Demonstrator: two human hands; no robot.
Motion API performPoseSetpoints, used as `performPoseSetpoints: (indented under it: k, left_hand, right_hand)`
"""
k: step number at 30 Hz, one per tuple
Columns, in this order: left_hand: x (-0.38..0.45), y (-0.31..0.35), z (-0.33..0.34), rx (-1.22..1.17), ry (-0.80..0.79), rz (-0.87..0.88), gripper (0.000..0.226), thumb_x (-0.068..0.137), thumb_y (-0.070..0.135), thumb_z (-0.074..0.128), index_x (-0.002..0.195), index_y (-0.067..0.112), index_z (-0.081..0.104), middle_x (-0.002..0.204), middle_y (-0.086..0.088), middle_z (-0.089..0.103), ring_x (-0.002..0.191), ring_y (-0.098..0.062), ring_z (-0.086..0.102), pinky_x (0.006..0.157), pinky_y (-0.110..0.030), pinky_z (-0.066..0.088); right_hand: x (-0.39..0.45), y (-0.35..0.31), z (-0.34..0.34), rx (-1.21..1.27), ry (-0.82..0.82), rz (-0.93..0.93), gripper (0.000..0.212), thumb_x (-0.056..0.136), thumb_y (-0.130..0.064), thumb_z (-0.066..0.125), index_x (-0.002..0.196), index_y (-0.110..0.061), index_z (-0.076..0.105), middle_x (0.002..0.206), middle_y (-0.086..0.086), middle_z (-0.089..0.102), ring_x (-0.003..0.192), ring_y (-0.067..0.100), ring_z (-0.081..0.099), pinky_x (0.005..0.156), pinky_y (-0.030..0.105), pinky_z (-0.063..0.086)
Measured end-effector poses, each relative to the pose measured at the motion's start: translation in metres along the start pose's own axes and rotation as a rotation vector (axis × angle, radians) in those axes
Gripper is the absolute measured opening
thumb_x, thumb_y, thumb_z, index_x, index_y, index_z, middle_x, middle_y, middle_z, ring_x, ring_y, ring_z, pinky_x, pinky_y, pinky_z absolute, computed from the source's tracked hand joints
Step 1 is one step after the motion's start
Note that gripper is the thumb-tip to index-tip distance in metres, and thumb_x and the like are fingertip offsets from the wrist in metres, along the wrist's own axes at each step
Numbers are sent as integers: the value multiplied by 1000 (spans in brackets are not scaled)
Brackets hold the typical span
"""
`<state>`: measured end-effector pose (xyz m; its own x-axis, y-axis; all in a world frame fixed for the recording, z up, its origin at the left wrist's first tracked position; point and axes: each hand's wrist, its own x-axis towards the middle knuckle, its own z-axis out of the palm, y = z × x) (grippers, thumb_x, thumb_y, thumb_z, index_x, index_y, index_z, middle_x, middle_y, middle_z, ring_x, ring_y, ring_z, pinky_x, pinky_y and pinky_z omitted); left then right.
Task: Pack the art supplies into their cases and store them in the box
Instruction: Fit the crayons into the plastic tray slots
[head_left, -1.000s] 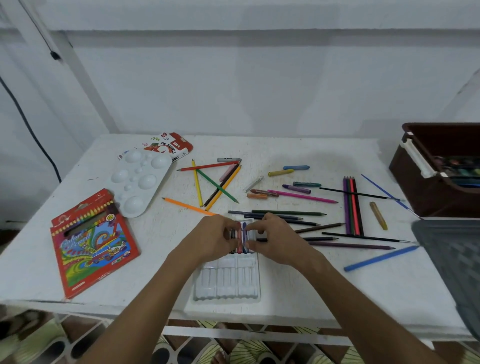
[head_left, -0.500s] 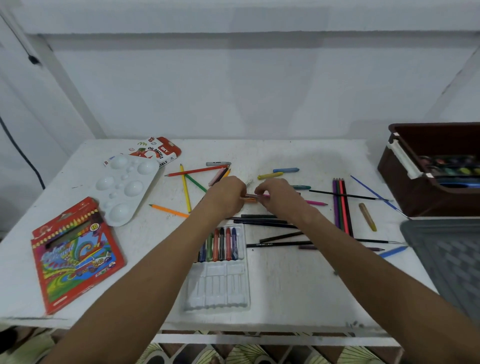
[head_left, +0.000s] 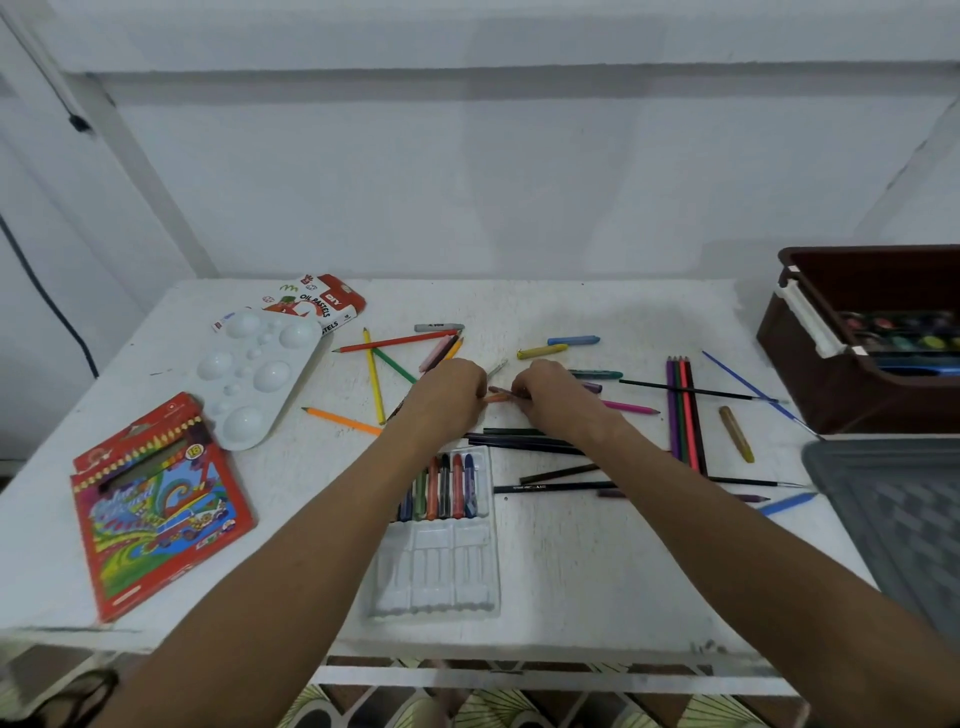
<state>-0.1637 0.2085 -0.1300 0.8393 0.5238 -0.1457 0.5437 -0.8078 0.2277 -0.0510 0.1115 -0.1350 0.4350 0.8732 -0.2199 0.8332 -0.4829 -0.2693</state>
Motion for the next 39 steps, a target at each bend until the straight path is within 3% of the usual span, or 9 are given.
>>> performPoseSetpoints:
  k: [6,9,13,18,21,24,29,39]
  left_hand:
    - [-37,-10,-13,-158,179,-52,18,92,27,59,102,14,66,91,-3,66,76,-16,59,69,-29,51]
    - [-67,-20,-17,-251,218,-108,22,91,29,60,109,16,65,86,2,65,68,-10,56,56,-18,40]
    - [-118,-35,-12,-361,228,-199,24,89,30,62,109,19,64,81,4,66,67,-8,58,54,-12,38]
    - [-174,-47,5,-456,206,-291,19,85,32,66,103,27,66,72,7,67,65,-5,61,55,-13,43]
    - [-194,-50,17,-505,172,-330,18,85,32,67,102,28,67,70,8,66,64,-5,62,58,-19,49]
    - [-204,-52,25,-519,169,-329,19,85,33,67,102,27,68,68,8,66,63,-6,61,56,-16,47]
    - [-214,-56,27,-520,162,-316,18,84,33,67,102,31,68,67,8,66,64,-7,62,58,-17,49]
    - [-214,-53,27,-516,123,-339,27,80,41,71,104,28,68,71,11,65,65,-4,60,55,-10,41]
  right_hand:
    - [-34,-11,-10,266,186,-6,23,90,-19,58,108,-10,69,97,8,67,81,17,59,72,25,48]
    - [-59,-25,-17,406,153,-30,22,87,-20,61,104,-10,70,90,2,69,77,12,60,65,20,47]
    - [-84,-42,-5,581,52,0,23,85,-21,64,103,-10,71,81,-2,70,71,6,64,59,18,50]
    - [-101,-48,23,574,74,97,26,85,-21,65,107,-9,69,75,-1,67,62,6,63,54,19,53]
    - [-104,-49,33,565,127,148,31,84,-22,67,112,-7,66,84,5,71,65,9,65,55,20,52]
    - [-104,-49,39,596,124,173,34,85,-22,67,115,-7,63,88,8,72,64,7,63,49,16,44]
    - [-106,-52,42,583,148,132,34,85,-23,67,116,-11,62,80,5,72,67,8,64,50,15,42]
    - [-103,-53,42,542,118,50,28,89,-23,62,117,-17,66,61,-9,59,43,-9,50,41,4,33]
